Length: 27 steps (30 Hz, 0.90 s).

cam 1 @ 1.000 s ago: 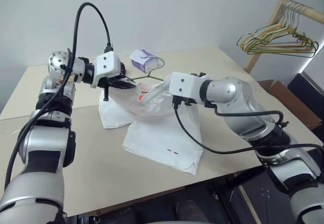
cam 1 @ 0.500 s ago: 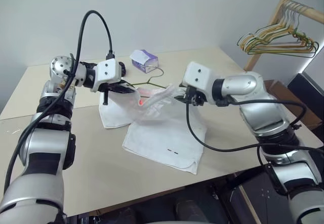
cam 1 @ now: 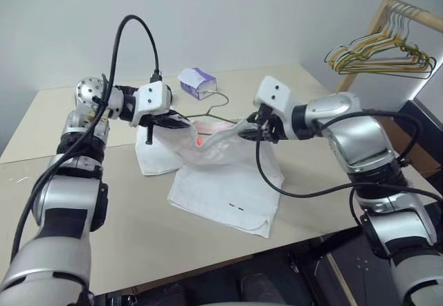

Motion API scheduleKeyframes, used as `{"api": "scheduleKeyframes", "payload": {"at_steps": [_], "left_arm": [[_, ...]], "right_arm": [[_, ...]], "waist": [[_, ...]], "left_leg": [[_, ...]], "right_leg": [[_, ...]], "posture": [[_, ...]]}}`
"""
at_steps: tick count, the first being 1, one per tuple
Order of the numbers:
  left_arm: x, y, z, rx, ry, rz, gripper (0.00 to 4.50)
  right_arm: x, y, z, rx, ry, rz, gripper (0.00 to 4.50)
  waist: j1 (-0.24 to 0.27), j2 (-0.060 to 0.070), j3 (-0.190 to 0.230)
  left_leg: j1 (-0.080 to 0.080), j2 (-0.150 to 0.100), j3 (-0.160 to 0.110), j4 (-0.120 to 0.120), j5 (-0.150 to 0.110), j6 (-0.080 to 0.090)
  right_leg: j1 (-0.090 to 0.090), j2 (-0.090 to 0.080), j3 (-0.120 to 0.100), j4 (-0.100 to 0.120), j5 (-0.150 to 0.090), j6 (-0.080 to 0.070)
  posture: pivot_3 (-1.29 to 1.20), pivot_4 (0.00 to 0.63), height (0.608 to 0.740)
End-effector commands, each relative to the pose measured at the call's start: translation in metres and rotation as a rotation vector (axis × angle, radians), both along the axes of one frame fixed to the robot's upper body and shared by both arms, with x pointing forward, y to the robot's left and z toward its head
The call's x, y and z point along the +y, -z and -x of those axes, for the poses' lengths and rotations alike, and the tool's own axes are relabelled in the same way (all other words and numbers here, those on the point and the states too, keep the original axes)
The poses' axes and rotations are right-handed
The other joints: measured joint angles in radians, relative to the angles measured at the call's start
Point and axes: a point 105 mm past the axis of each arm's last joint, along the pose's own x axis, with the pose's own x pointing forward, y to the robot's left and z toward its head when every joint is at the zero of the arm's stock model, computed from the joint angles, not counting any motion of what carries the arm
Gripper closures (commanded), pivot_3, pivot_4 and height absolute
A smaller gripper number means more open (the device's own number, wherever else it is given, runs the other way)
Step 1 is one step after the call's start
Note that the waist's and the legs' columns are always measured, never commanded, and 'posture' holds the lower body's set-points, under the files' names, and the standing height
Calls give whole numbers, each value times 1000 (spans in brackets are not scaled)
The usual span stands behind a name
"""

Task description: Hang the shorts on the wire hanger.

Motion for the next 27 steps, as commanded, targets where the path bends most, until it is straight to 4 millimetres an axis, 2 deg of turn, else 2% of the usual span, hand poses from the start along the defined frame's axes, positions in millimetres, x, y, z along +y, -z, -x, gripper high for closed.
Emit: {"api": "scheduleKeyframes", "payload": {"at_steps": [1, 7, 10, 15, 17, 19, 20, 27], "left_arm": [[-2, -23, 2, -62, 30, 49, 4457], [-1, -23, 6, -47, 49, 65, 4457], [1, -22, 6, -45, 44, 59, 4457], [3, -16, 5, -37, 32, 61, 4457], [4, -14, 4, -12, 20, 73, 4457], [5, -13, 5, 2, 19, 83, 3720], [3, -14, 4, 5, 19, 104, 3566], [2, -22, 5, -11, 39, 180, 1276]], "right_arm": [[3, -14, -3, -49, -10, -23, 2070], [11, -10, -5, -6, -38, -67, 2070], [12, -8, -4, -5, -53, -66, 2608], [9, -3, -5, -22, -57, -59, 4185], [8, 0, -4, -31, -58, -42, 4380], [8, 2, -3, -32, -59, -38, 4381], [7, 3, -3, -35, -59, -32, 4382], [3, 0, -4, -29, -10, -78, 4394]], "waist": [[0, 0, 0], [0, 0, 0], [1, 0, 0], [-1, 0, 0], [-2, 0, 0], [-1, 0, 0], [-1, 0, 0], [-4, 0, 0]], "left_leg": [[0, 0, 0, 0, 0, 0], [0, 0, 0, 0, 0, 0], [0, 0, 0, 0, 0, 0], [0, 0, 0, 0, 0, 0], [0, 0, 0, 0, 0, 0], [0, 0, 0, 0, 0, 0], [0, 0, 0, 0, 0, 0], [0, 0, -1, 0, 0, 0]], "right_leg": [[0, 0, 0, 0, 0, 0], [0, 0, 0, 0, 0, 0], [0, 0, 0, 0, 0, 0], [0, 0, 0, 0, 0, 0], [0, 0, 0, 0, 0, 0], [0, 0, 0, 0, 0, 0], [0, 0, 0, 0, 0, 0], [0, 0, 0, 0, 0, 0]], "posture": [[-183, 0, 740], [-185, 0, 740], [-182, 0, 740], [-189, 0, 740], [-191, 0, 740], [-196, 0, 740], [-196, 0, 740], [-203, 0, 740]]}}
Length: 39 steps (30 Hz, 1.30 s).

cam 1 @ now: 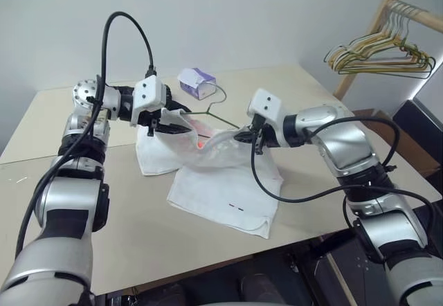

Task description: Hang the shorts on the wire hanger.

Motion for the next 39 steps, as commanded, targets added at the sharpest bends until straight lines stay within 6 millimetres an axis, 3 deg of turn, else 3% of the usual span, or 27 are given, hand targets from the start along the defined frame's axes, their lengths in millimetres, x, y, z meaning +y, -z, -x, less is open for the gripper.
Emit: {"api": "scheduleKeyframes", "payload": {"at_steps": [1, 4, 8, 12, 17, 24, 26, 31, 39], "left_arm": [[5, -16, 2, -51, 12, 58, 993], [14, -27, -2, -94, -45, 96, 22], [33, -56, -11, -164, -174, 241, 0], [38, -68, -13, -162, -226, 450, 0], [23, -55, 17, -32, -40, 594, 0], [-6, -34, 44, 55, 7, 650, 0], [-13, -41, 49, 80, 34, 715, 0], [-21, -50, 61, 106, 74, 766, 0], [-27, -44, 69, 125, 43, 751, 0]], "right_arm": [[-8, -21, -3, -58, 59, -61, 4394], [-15, -18, -2, -47, 100, -72, 4395], [-34, -14, -1, -4, 220, -118, 4396], [-60, -12, 0, 42, 410, -175, 4398], [-100, -15, 13, 84, 695, -237, 4400], [-173, -13, 39, 84, 1112, -298, 4400], [-208, -15, 45, 64, 1280, -347, 4400], [-267, -25, 60, -2, 1597, -379, 4400], [-304, -59, 68, -101, 1857, -441, 4400]], "waist": [[-2, 0, 0], [-3, 0, 0], [-3, 0, 0], [4, 0, 0], [2, 1, -1], [-4, 1, -1], [-7, 2, -1], [-29, 6, -3], [-100, 14, -5]], "left_leg": [[0, 0, 0, 0, 0, 0], [0, 0, 0, 0, 0, 0], [0, 1, 0, 0, 0, 0], [0, 1, -1, 0, 0, 0], [0, 1, -1, 0, 0, 0], [0, 1, -3, 0, 0, 0], [1, 1, -2, 0, 0, 0], [9, 1, -2, -1, 0, 0], [18, 0, 2, -5, 0, 0]], "right_leg": [[0, 0, 0, 0, 0, 0], [0, 0, 0, 0, 0, 0], [0, 0, 0, 0, 0, 0], [0, -1, -1, 0, 0, 0], [1, -2, -1, 6, 0, 0], [1, -2, 0, 7, 0, 0], [2, -2, 0, 4, 0, 0], [13, -1, -1, -4, 0, 0], [17, 1, 7, -4, -1, 1]], "posture": [[-203, 0, 740], [-212, 0, 740], [-218, 0, 740], [-223, 0, 740], [-250, 0, 740], [-301, 0, 740], [-318, 0, 740], [-327, 0, 740], [-316, 0, 740]]}}
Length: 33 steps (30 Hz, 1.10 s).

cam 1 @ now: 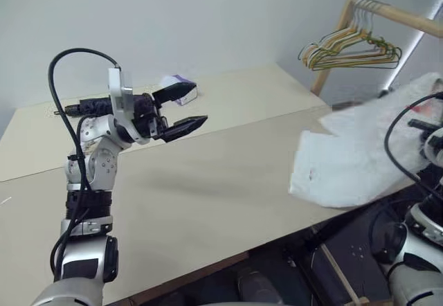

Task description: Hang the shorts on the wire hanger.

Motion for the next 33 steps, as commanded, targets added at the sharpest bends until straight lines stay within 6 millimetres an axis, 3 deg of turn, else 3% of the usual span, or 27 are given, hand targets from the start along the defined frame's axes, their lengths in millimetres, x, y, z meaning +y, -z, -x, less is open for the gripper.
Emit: {"api": "scheduleKeyframes", "payload": {"at_steps": [1, 9, 17, 22, 27, 33], "left_arm": [[-4, -5, 6, -26, -6, -6, 0], [-8, -1, 9, -14, -13, -25, 0], [-11, 0, 9, -18, -10, -38, 0], [-15, -4, 11, -30, 22, -19, 0], [-16, -8, 12, -38, 47, 6, 0], [-15, -5, 15, -39, 42, -6, 0]], "right_arm": [[-16, -25, 2, -63, 92, -14, 4400], [-39, -57, -21, -159, 112, -176, 4400], [-67, -73, -28, -253, 154, -341, 4400], [-75, -62, -38, -239, 173, -400, 4400], [-81, -35, -42, -206, 236, -455, 4400], [-81, -16, -44, -175, 257, -496, 4400]], "waist": [[-16, 0, 0], [-43, 1, 1], [-47, 2, 4], [-55, 1, 5], [-68, 0, 7], [-72, -1, 12]], "left_leg": [[1, 0, 0, 0, 0, 0], [6, -2, 3, -5, 0, 1], [15, -2, 4, -11, -1, 1], [21, -2, 6, -14, -1, 1], [24, -2, 6, -15, -1, 1], [27, -2, 6, -16, -1, 1]], "right_leg": [[1, 0, 1, -1, 0, 0], [5, -1, 4, -6, 0, 1], [16, -1, 4, -15, -1, 1], [21, -1, 6, -18, -1, 1], [26, -1, 6, -20, -1, 2], [30, -1, 6, -21, -5, 8]], "posture": [[-318, 0, 740], [-310, 0, 740], [-317, 0, 740], [-320, 0, 740], [-314, 0, 740], [-305, 0, 740]]}}
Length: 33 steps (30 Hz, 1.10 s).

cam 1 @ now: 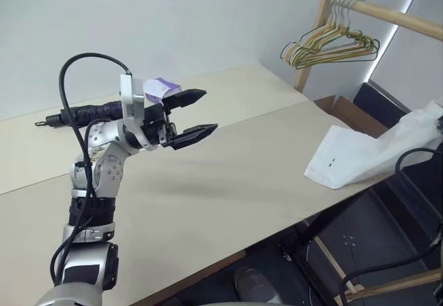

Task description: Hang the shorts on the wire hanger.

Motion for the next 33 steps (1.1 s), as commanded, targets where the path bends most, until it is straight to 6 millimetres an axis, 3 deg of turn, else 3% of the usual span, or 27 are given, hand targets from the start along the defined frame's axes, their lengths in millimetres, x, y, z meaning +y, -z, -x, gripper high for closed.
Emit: {"api": "scheduleKeyframes", "payload": {"at_steps": [1, 7, 14, 19, 20, 29, 33], "left_arm": [[0, -11, 6, -49, 13, 8, 0], [3, -16, 8, -54, 21, 27, 0], [2, -13, 8, -53, 18, 10, 0], [4, -14, 7, -53, 9, 10, 0], [4, -14, 7, -51, 6, 11, 0], [7, -12, 7, -36, 8, 13, 0], [17, -8, 1, -32, -65, 17, 0]], "right_arm": [[-4, -5, 1, -31, 25, -5, 4400], [-6, 5, 1, 87, 7, 125, 4400], [-11, -11, 2, 162, 67, 326, 1990], [-2, -41, 6, 239, 185, 640, 196], [2, -47, 9, 230, 220, 689, 54], [57, -96, 16, 121, 353, 1248, 54], [94, -100, -1, 78, 244, 1426, 54]], "waist": [[0, -1, 0], [3, -2, 1], [3, -1, 2], [6, -1, 2], [7, -1, 2], [26, 0, 2], [27, 0, 2]], "left_leg": [[0, 0, 0, 0, 0, 0], [1, 0, 0, 0, 0, 0], [1, 1, 0, 0, 0, 0], [1, 1, 0, 0, 0, 0], [0, 2, -1, 0, 0, 0], [0, 3, 0, 0, 0, 0], [1, 3, 0, 0, 0, 0]], "right_leg": [[1, 0, 0, 0, 0, 1], [2, 0, 0, -2, -1, 1], [2, 0, 0, -1, -1, 2], [1, 0, 0, -1, -1, 2], [1, 0, 0, -1, -1, 2], [0, -1, 1, 1, -1, 3], [1, 0, 1, 1, -1, 3]], "posture": [[-301, 0, 740], [-293, 0, 740], [-288, 0, 740], [-284, 0, 740], [-284, 0, 740], [-273, 0, 740], [-246, 0, 740]]}}
